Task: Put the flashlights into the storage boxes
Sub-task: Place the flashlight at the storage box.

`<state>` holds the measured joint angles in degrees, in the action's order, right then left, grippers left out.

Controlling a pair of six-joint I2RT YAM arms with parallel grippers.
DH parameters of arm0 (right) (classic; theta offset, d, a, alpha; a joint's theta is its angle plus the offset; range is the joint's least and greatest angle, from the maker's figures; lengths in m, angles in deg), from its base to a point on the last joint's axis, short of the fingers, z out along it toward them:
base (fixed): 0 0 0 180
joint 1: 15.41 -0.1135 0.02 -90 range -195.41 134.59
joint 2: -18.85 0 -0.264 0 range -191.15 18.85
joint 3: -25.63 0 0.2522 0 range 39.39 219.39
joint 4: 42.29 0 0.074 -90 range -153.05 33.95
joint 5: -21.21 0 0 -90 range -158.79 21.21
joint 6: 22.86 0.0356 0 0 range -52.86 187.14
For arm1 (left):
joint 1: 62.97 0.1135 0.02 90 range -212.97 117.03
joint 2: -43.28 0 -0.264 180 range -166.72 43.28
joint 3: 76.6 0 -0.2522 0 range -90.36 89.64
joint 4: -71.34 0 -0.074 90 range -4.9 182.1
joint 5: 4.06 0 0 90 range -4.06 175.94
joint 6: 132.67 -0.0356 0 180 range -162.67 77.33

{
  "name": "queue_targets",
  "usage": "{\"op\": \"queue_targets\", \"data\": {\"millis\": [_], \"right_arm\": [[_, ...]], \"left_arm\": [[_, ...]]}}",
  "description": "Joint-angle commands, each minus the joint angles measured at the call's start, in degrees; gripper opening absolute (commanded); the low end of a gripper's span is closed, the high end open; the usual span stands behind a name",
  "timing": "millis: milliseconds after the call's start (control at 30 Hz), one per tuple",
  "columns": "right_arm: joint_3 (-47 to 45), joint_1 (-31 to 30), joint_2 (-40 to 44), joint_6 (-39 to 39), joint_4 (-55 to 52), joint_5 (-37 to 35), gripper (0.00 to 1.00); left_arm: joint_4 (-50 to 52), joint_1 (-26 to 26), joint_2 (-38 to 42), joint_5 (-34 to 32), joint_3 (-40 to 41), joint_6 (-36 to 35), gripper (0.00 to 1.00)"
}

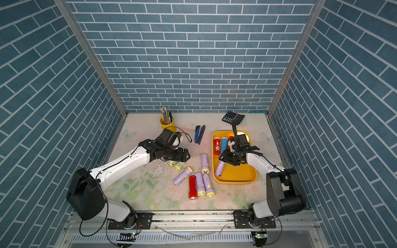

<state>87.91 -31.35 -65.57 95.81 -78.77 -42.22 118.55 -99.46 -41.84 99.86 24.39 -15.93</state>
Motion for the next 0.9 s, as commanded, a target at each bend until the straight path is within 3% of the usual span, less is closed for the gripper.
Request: {"op": "queue_targets", "data": {"millis": [0, 267, 600, 867], "right_arm": [[3.15, 0.17, -2.98, 2.47, -0.19, 0.50, 0.34], [4.13, -0.62, -6.95, 5.25, 3.04, 1.29, 0.42], [4.33, -0.93, -7.86, 7.53, 5.67, 3.11, 0.67], [4.09, -1.01, -7.40, 8.16, 5.87, 4.48, 0.67]], "left_arm": [[-0.60, 0.28, -0.18, 0.51, 1.00, 0.47, 0.88], [-0.56, 0.22, 0.01, 0.33, 1.27, 0.38, 0.88], [-1.15, 0.25, 0.04, 0.38, 1.62, 0.59, 0.88], [-1.29, 0.25, -0.04, 0.68, 1.88, 0.54, 0.87]]}}
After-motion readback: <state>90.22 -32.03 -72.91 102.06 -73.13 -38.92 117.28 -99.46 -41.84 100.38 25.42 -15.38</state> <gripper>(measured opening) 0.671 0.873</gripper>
